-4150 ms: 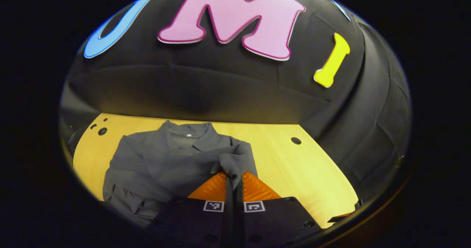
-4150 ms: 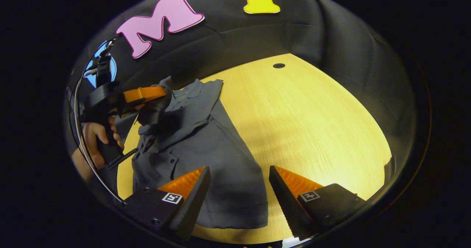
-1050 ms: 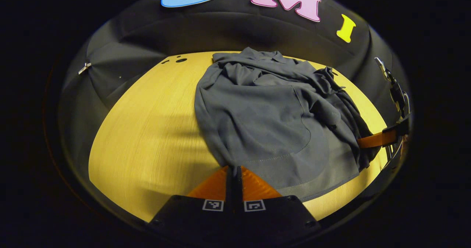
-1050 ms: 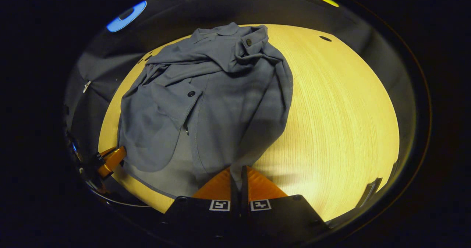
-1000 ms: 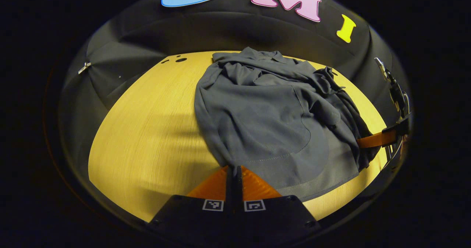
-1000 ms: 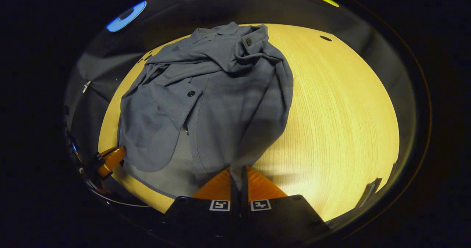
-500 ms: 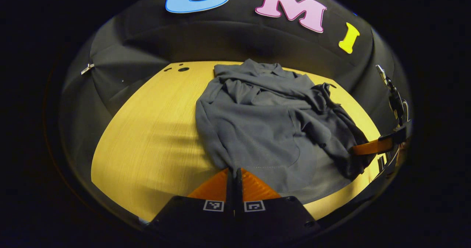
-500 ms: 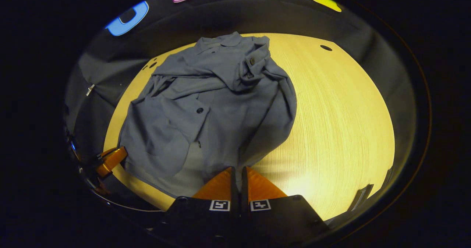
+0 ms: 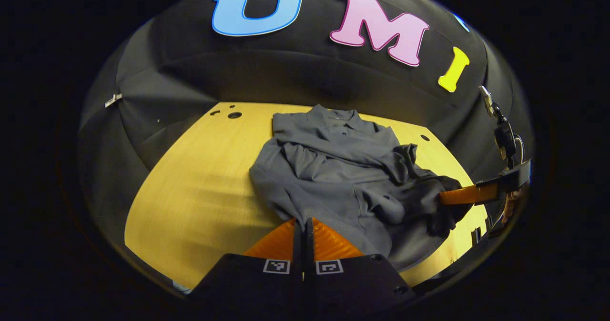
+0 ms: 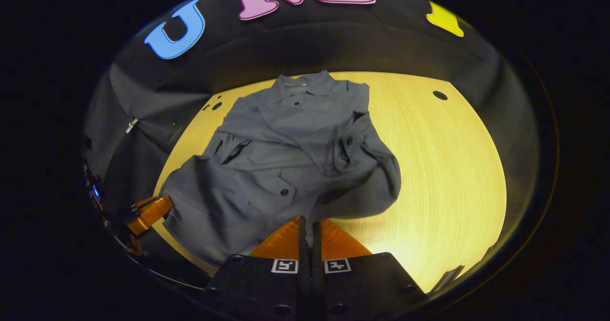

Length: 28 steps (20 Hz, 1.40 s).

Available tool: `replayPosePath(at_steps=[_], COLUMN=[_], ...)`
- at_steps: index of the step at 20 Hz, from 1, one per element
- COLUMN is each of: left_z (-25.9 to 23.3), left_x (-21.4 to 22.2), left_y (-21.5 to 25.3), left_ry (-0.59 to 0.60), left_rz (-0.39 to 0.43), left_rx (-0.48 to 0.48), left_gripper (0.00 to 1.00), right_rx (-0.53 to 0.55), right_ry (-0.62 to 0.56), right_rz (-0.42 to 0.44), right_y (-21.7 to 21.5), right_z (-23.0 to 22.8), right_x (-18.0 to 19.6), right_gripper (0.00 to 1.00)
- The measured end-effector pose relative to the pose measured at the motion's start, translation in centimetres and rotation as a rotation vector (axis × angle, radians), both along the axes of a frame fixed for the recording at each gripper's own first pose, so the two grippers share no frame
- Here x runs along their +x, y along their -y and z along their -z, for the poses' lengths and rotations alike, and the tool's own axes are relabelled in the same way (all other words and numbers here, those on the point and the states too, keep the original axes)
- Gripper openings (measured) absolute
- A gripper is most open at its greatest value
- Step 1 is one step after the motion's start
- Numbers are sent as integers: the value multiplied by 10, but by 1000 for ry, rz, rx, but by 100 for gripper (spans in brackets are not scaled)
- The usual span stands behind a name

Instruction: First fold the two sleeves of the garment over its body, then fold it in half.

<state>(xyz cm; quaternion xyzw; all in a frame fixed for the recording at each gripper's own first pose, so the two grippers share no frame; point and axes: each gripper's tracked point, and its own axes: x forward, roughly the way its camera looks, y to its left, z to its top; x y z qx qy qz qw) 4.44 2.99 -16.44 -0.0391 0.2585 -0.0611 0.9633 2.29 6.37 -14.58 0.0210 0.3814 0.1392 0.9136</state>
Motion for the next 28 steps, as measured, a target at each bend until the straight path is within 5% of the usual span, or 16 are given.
replayPosePath(at_steps=[11,21,28], left_z=[-31,-38,-50], left_x=[45,64,80], left_y=[27,9,13], left_ry=[84,118,167], left_rz=[120,-53,-30], left_rx=[140,136,120], left_gripper=[6,5,5], right_rx=[20,89,121], right_ry=[105,121,191], right_rz=[-37,-126,-90], right_y=[2,11,2], right_z=[-31,-49,-76], right_x=[62,94,123], right_gripper=[5,5,5])
